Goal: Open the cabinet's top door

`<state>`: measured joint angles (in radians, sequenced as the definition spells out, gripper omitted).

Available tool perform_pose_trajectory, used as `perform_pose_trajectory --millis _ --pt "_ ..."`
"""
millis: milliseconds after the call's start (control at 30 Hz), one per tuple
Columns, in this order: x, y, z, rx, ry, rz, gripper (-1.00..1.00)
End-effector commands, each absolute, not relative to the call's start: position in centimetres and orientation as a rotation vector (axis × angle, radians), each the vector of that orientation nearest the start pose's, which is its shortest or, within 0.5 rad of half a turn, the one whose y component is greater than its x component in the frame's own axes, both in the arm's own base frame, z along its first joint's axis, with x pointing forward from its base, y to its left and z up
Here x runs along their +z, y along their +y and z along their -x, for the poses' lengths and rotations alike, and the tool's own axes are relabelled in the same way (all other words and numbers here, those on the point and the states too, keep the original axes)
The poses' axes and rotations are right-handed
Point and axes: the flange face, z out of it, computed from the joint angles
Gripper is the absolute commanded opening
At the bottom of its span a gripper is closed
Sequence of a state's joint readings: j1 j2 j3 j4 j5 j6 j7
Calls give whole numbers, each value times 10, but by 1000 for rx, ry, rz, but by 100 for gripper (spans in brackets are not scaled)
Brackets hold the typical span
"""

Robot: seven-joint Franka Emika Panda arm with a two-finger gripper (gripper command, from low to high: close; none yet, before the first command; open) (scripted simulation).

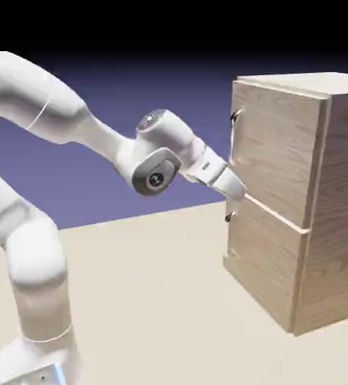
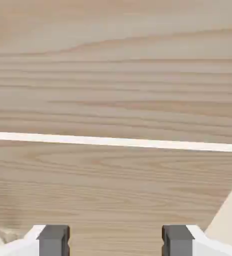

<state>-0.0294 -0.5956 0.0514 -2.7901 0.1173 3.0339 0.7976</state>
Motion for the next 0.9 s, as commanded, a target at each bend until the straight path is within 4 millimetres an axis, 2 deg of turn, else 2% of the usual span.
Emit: perform_pose_trajectory --millis 0,200,400,633,867 --pt "484 -1 -389 -1040 1158 2283 0" --pt "522 -6 -383 -1003 1425 1931 0" --pt "554 -5 -375 -927 1607 1571 0" --pt "581 5 -363 -795 1727 1166 0" --pt "598 24 -353 -625 1769 793 0"
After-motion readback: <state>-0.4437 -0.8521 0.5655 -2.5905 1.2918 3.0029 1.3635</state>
